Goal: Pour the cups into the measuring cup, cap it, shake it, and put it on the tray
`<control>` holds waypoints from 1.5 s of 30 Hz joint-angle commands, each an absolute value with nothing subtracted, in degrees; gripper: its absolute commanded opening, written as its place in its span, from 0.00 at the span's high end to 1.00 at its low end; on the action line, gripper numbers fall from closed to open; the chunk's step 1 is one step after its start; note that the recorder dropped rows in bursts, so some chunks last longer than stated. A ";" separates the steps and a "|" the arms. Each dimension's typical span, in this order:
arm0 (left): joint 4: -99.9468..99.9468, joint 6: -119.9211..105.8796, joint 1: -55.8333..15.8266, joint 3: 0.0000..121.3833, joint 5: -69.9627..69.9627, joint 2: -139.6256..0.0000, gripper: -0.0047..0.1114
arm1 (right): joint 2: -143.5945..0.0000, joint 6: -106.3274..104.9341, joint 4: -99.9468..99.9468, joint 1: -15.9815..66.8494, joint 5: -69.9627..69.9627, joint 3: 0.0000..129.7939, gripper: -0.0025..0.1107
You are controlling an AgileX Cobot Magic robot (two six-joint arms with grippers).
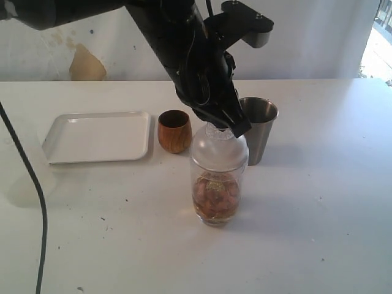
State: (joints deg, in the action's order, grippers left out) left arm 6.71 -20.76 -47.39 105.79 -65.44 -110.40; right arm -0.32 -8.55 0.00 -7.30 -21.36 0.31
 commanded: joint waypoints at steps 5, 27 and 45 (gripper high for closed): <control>6.71 -20.53 -47.54 104.78 -66.46 -109.82 0.44 | 0.00 -8.81 0.00 -7.43 -21.11 0.00 0.98; 1.53 -17.66 -47.03 104.78 -62.88 -100.21 0.44 | 0.00 -8.81 0.00 -7.43 -21.11 0.00 0.98; 15.68 -27.03 -47.00 90.76 -44.99 -93.55 0.06 | 0.00 -8.81 0.00 -7.43 -21.11 0.00 0.98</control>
State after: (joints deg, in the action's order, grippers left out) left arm 14.90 -27.42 -46.94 91.18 -46.02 -94.24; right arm -0.32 -8.55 0.00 -7.30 -21.36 0.31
